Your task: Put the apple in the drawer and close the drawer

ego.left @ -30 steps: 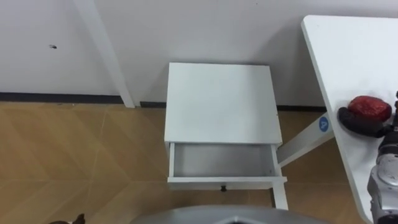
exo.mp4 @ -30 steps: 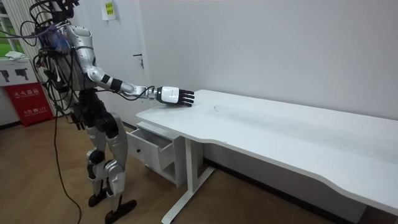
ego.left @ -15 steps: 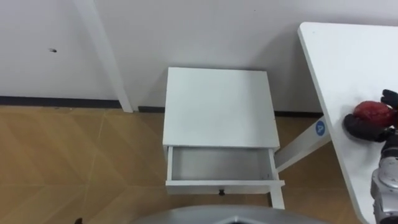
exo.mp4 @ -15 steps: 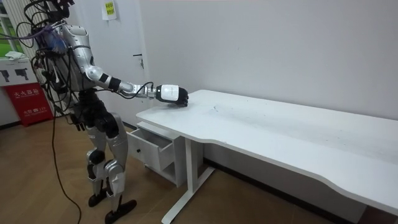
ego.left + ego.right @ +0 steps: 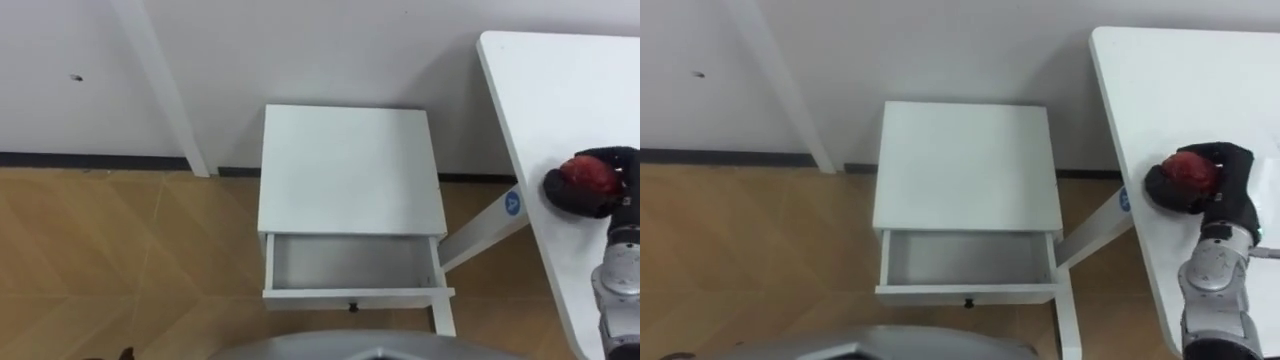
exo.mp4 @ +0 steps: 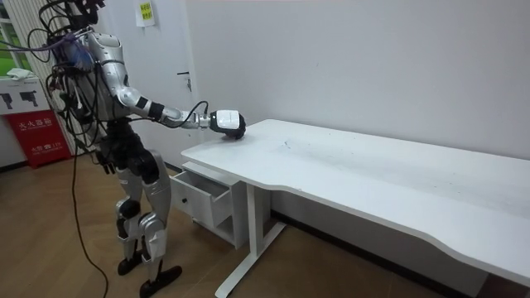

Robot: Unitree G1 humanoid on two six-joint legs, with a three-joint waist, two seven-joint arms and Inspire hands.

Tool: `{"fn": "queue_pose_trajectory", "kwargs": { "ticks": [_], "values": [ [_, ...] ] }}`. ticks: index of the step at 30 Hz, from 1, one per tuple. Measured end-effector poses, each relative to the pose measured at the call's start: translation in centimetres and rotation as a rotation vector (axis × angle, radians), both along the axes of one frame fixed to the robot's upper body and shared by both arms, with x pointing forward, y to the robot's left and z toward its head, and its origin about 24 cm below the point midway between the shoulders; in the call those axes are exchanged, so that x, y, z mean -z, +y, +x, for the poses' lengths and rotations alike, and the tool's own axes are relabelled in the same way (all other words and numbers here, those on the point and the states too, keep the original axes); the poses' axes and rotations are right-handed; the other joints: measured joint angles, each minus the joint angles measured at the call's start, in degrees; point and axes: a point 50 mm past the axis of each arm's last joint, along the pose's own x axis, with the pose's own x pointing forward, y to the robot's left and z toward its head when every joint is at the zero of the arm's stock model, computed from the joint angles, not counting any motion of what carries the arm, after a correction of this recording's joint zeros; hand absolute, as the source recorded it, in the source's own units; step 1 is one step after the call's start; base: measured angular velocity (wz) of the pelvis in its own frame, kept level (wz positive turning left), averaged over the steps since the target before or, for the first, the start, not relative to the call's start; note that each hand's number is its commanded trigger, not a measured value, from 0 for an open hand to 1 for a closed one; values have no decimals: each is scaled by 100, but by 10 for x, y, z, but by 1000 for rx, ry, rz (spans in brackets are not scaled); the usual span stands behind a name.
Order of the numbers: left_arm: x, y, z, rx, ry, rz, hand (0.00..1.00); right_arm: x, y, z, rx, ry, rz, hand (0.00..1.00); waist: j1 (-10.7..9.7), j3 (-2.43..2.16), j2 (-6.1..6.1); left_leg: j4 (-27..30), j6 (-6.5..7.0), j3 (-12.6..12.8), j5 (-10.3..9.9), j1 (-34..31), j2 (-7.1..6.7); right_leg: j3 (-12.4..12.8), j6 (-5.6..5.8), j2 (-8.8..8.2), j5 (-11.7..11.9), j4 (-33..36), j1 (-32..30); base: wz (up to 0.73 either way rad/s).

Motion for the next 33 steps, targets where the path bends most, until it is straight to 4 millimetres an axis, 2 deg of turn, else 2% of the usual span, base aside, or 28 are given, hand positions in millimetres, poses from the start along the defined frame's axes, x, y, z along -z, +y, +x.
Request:
{"fn": "queue_pose_trajectory", "kwargs": {
  "ticks": [8,11,13,16,18,19,23,29,30,31,32,33],
  "values": [
    [3,-7,14,72,-4,-22,0,1,41,17,-221,58,4,100,294,11,8,-5,-13,-21,-7,-20,25,2,-24,18,31,-3,-5,-1],
    [3,-11,20,128,0,-26,0,3,79,25,-426,113,31,100,316,17,16,47,-23,-91,0,-113,24,-132,-28,12,34,-10,-11,20],
    [4,-15,29,162,-11,-34,0,11,111,25,-561,160,84,100,501,52,65,87,-22,-130,-3,-156,23,-200,-28,4,34,-16,-20,15],
    [4,-17,38,184,-29,-44,0,15,137,23,-675,204,136,100,698,59,106,176,-16,-230,-3,-306,-11,-339,-27,-28,34,-11,-94,19],
    [5,-18,37,184,-26,-52,0,13,148,24,-732,205,155,100,746,90,146,197,-13,-263,-2,-366,-25,-378,-25,-41,35,-13,-121,16],
    [5,-18,38,185,-27,-54,0,13,152,24,-755,211,168,100,745,93,159,207,-7,-306,2,-406,-34,-451,-24,-53,36,-16,-125,23],
    [5,-20,33,181,-17,-58,0,11,157,27,-772,208,190,100,759,93,161,205,-4,-314,4,-406,-31,-459,-24,-52,36,-17,-104,11],
    [6,-24,37,181,-30,-64,0,7,162,29,-796,196,202,100,733,91,167,202,-4,-307,4,-409,-27,-498,-24,-50,36,-19,-102,0],
    [6,-24,40,182,-37,-60,0,7,162,28,-800,199,204,96,743,89,171,205,-4,-304,4,-411,-28,-522,-23,-53,36,-19,-102,0],
    [5,-24,42,184,-43,-59,0,7,162,28,-803,202,206,34,742,87,176,207,-4,-301,4,-412,-28,-545,-23,-59,36,-17,-102,0],
    [5,-24,43,185,-47,-59,0,8,162,28,-803,203,207,0,737,87,177,208,-4,-300,4,-412,-28,-555,-23,-61,36,-18,-102,0],
    [5,-24,44,187,-53,-58,0,8,162,27,-802,206,208,0,729,86,176,209,-4,-300,4,-413,-29,-583,-23,-64,36,-16,-100,0]
  ]
}}
